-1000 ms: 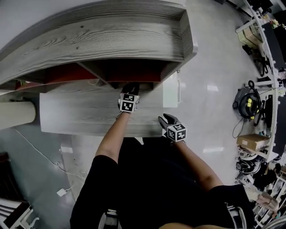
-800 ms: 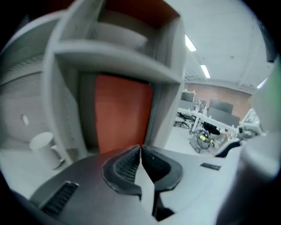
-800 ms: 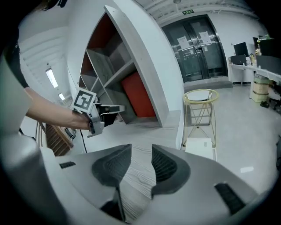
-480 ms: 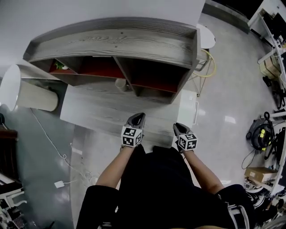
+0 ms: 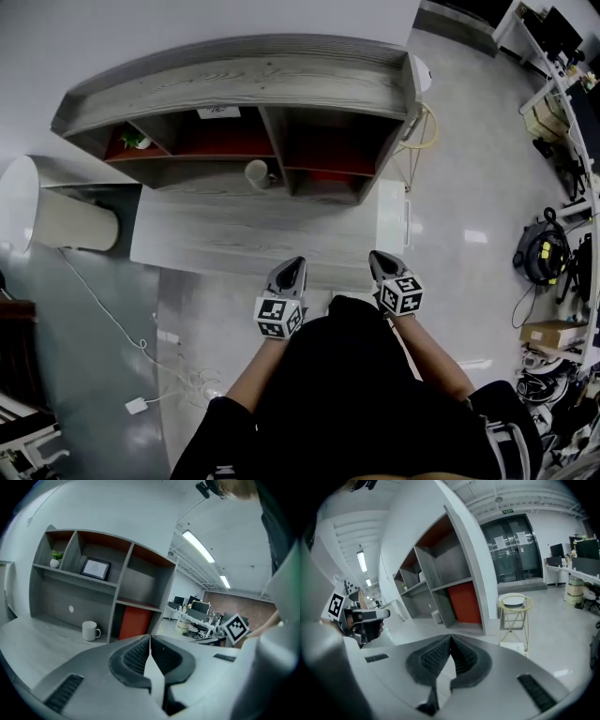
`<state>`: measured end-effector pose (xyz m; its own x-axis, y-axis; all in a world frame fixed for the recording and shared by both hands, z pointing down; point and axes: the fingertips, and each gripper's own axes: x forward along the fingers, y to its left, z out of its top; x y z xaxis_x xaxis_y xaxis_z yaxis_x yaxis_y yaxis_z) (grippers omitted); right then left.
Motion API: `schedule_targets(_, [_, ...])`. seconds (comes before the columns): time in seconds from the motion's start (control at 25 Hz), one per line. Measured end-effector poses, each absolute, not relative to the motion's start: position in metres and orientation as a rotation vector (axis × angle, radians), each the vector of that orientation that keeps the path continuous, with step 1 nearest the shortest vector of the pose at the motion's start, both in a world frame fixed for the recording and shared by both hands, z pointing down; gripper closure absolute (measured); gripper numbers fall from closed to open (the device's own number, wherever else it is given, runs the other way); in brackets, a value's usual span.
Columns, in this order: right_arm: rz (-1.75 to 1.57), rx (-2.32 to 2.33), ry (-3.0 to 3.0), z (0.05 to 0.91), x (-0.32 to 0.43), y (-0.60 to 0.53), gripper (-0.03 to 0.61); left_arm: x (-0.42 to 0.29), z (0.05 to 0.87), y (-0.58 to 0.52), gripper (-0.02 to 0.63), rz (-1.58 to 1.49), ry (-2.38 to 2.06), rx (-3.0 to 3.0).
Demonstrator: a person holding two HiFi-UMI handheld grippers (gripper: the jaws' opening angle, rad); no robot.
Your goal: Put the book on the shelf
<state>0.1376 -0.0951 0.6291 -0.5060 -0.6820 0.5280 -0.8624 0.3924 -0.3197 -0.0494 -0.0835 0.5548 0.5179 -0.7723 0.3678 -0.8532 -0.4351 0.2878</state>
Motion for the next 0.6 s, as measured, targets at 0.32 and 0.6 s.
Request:
schedule_targets(0.32, [0.635, 1.46, -2.358, 0.559, 0.069, -0.016, 0.578, -0.121, 0.487, -0.037, 0.598, 0.118, -1.31, 2.45])
schedule_targets(0.6, [0.552, 1.571, -2.374, 0.514, 0.008, 0.058, 0.578, -0.201, 0.457, 0.028, 0.597, 0.066, -1.319, 2.546])
